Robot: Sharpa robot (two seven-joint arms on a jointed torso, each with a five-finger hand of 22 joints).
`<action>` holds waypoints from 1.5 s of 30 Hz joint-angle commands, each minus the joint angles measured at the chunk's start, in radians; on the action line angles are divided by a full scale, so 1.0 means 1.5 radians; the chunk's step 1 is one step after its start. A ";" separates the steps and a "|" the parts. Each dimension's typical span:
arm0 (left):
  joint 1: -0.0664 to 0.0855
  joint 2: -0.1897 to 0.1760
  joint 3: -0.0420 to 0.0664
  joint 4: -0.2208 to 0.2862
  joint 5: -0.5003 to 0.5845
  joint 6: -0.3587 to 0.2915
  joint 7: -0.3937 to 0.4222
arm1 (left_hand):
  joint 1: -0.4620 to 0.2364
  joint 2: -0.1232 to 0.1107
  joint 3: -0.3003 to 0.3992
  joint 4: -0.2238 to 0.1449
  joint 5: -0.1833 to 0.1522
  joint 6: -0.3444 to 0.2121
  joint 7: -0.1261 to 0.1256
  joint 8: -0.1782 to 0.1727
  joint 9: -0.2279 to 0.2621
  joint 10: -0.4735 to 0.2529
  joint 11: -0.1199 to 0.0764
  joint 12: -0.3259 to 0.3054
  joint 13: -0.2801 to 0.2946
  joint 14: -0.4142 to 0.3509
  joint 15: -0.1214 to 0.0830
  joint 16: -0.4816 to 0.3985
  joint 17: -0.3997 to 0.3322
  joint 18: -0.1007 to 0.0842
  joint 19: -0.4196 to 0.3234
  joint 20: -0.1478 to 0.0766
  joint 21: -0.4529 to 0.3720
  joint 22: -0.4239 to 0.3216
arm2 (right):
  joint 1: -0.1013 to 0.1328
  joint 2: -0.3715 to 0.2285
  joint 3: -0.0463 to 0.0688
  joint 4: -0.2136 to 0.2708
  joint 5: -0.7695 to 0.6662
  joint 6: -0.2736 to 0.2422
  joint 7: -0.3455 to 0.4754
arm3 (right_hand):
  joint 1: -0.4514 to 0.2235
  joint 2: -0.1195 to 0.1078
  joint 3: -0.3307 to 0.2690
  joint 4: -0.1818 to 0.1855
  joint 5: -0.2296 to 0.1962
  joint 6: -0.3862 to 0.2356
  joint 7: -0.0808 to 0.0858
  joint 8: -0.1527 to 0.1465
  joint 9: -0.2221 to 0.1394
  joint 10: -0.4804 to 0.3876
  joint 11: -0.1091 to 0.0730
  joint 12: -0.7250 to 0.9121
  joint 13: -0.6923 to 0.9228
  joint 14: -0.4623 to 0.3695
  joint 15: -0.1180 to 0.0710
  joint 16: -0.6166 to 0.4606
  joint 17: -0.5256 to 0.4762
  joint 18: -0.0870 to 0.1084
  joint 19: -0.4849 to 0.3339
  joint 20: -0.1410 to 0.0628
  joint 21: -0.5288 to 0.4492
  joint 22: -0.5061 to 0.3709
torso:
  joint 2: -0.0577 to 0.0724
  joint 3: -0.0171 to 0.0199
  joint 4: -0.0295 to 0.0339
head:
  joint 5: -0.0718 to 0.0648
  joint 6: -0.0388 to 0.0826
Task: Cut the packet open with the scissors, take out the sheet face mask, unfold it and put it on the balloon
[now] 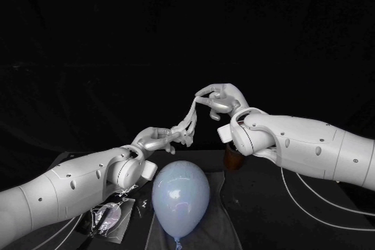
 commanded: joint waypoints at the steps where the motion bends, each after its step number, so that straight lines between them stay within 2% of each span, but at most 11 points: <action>1: 0.000 0.001 0.001 -0.006 -0.064 -0.039 -0.019 | 0.007 -0.023 -0.013 -0.006 -0.001 -0.032 0.000 -0.019 -0.008 -0.012 0.003 0.001 0.002 -0.001 0.007 -0.001 -0.002 0.007 0.002 0.005 -0.006 -0.003 | 0.000 -0.001 0.000 0.005 0.005 0.000 0.004 | -0.005 0.002 0.001 0.003 0.003 0.003 0.000 0.002 0.001 0.003 -0.001 0.004 0.001 0.053 0.000 0.002 0.111 0.009 0.000 0.001 -0.003 0.088 | 0.000 -0.0002 0.0008 | 0.000 -0.002; 2: 0.000 0.001 0.001 -0.008 -0.074 -0.045 -0.019 | 0.011 -0.026 -0.019 -0.008 -0.001 -0.060 -0.017 -0.034 -0.015 -0.013 0.003 0.005 0.003 -0.001 0.007 -0.003 -0.003 0.007 0.003 0.006 -0.010 -0.007 | 0.000 -0.002 0.000 0.006 0.005 -0.001 0.005 | -0.005 0.002 0.001 0.003 0.003 0.003 0.000 0.002 0.001 0.003 -0.001 0.004 0.001 0.053 0.000 0.002 0.111 0.009 0.000 0.001 -0.003 0.088 | 0.000 -0.0001 0.0007 | 0.000 -0.002; 6: 0.000 0.001 0.001 -0.020 -0.122 -0.065 -0.021 | 0.027 -0.028 -0.036 -0.017 -0.001 -0.067 -0.015 -0.039 -0.020 -0.028 0.006 0.011 0.005 -0.002 0.010 -0.011 -0.009 0.008 0.008 0.009 -0.023 -0.017 | 0.000 -0.003 0.001 0.011 0.008 -0.005 0.007 | -0.005 0.002 0.001 0.003 0.003 0.003 0.000 0.002 0.001 0.002 -0.001 0.004 0.001 0.053 0.000 0.002 0.110 0.009 0.000 0.001 -0.003 0.088 | 0.000 0.0000 0.0005 | -0.001 -0.003; 17: 0.000 0.003 0.001 -0.039 -0.204 -0.092 -0.019 | 0.061 -0.015 -0.056 -0.035 -0.001 -0.073 0.005 -0.044 -0.027 -0.062 0.014 0.013 0.004 -0.007 0.016 -0.028 -0.019 0.009 0.015 0.014 -0.047 -0.035 | -0.001 -0.001 0.000 0.010 0.013 -0.012 0.003 | -0.005 0.003 0.002 0.003 0.003 0.003 0.000 0.003 0.001 0.003 -0.001 0.005 0.001 0.053 0.000 0.002 0.111 0.009 0.000 0.001 -0.002 0.089 | 0.000 0.0000 -0.0008 | -0.003 -0.005; 22: -0.001 0.003 0.001 -0.036 -0.233 -0.107 0.004 | 0.098 -0.002 -0.047 -0.055 -0.002 -0.075 0.017 -0.032 -0.024 -0.073 0.017 0.019 0.005 -0.013 0.017 -0.038 -0.024 0.008 0.014 0.014 -0.053 -0.038 | -0.001 -0.001 0.000 0.009 0.011 -0.016 -0.002 | -0.005 0.003 0.002 0.003 0.003 0.003 0.000 0.003 0.001 0.003 -0.001 0.005 0.001 0.053 0.000 0.002 0.112 0.009 0.000 0.001 -0.003 0.088 | 0.001 0.0003 -0.0004 | -0.004 -0.006; 23: -0.002 0.002 0.001 -0.031 -0.243 -0.110 0.015 | 0.103 0.001 -0.046 -0.059 -0.001 -0.059 0.021 -0.015 -0.018 -0.068 0.017 0.026 0.007 -0.014 0.017 -0.041 -0.026 0.008 0.014 0.014 -0.053 -0.038 | -0.001 -0.001 0.000 0.009 0.011 -0.017 -0.004 | -0.005 0.003 0.002 0.003 0.003 0.003 0.000 0.003 0.001 0.003 -0.001 0.005 0.001 0.053 0.000 0.002 0.112 0.009 0.000 0.001 -0.003 0.088 | 0.001 0.0001 -0.0003 | -0.005 -0.007; 26: -0.005 -0.003 0.002 -0.009 -0.260 -0.106 0.055 | 0.101 0.004 -0.047 -0.058 -0.001 -0.031 0.016 0.015 -0.008 -0.057 0.014 0.037 0.009 -0.013 0.016 -0.041 -0.027 0.008 0.014 0.013 -0.053 -0.036 | -0.001 -0.002 0.000 0.008 0.010 -0.017 -0.008 | -0.005 0.003 0.002 0.003 0.003 0.003 0.000 0.003 0.001 0.003 -0.001 0.005 0.001 0.053 0.000 0.002 0.112 0.009 0.000 0.001 -0.003 0.088 | 0.001 -0.0002 -0.0002 | -0.003 -0.006; 30: -0.009 -0.015 0.006 0.032 -0.270 -0.105 0.112 | 0.102 0.008 -0.041 -0.056 -0.002 -0.008 0.006 0.033 -0.005 -0.047 0.009 0.039 0.007 -0.016 0.012 -0.043 -0.028 0.008 0.010 0.012 -0.055 -0.034 | -0.006 -0.005 -0.001 0.012 0.010 -0.015 -0.012 | -0.005 0.003 0.002 0.003 0.003 0.003 0.000 0.003 0.001 0.003 -0.001 0.005 0.001 0.053 0.000 0.002 0.112 0.009 0.000 0.001 -0.003 0.088 | 0.001 -0.0002 -0.0013 | -0.003 -0.009; 33: -0.011 -0.021 0.009 0.052 -0.272 -0.120 0.140 | 0.102 0.007 -0.040 -0.056 -0.002 -0.001 0.005 0.037 -0.006 -0.039 0.006 0.041 0.007 -0.013 0.009 -0.041 -0.027 0.009 0.011 0.010 -0.054 -0.033 | -0.010 -0.002 -0.002 0.012 0.010 -0.014 -0.014 | -0.005 0.003 0.002 0.003 0.003 0.003 0.000 0.003 0.001 0.003 -0.001 0.005 0.001 0.053 0.000 0.002 0.112 0.009 0.000 0.001 -0.003 0.088 | 0.000 0.0003 -0.0005 | -0.003 -0.010; 37: -0.011 -0.026 0.010 0.059 -0.268 -0.131 0.150 | 0.101 0.001 -0.040 -0.056 -0.002 -0.007 0.009 0.035 -0.008 -0.030 0.005 0.044 0.007 -0.009 0.008 -0.038 -0.026 0.009 0.014 0.009 -0.052 -0.031 | -0.014 0.000 -0.002 0.011 0.010 -0.013 -0.015 | -0.005 0.003 0.002 0.002 0.003 0.003 0.000 0.003 0.001 0.003 -0.001 0.005 0.001 0.053 0.000 0.002 0.112 0.009 0.000 0.001 -0.003 0.088 | 0.000 0.0011 0.0008 | -0.004 -0.009; 45: -0.012 -0.027 0.011 0.062 -0.269 -0.129 0.142 | 0.091 -0.004 -0.045 -0.050 -0.002 -0.003 0.008 0.042 -0.007 -0.026 0.005 0.048 0.008 -0.001 0.008 -0.031 -0.024 0.009 0.020 0.008 -0.048 -0.028 | -0.017 -0.006 -0.003 0.014 0.010 -0.014 -0.017 | -0.005 0.003 0.002 0.002 0.003 0.003 0.000 0.003 0.001 0.003 -0.001 0.005 0.001 0.053 0.000 0.002 0.112 0.009 0.000 0.001 -0.003 0.088 | 0.000 -0.0004 0.0000 | -0.004 -0.013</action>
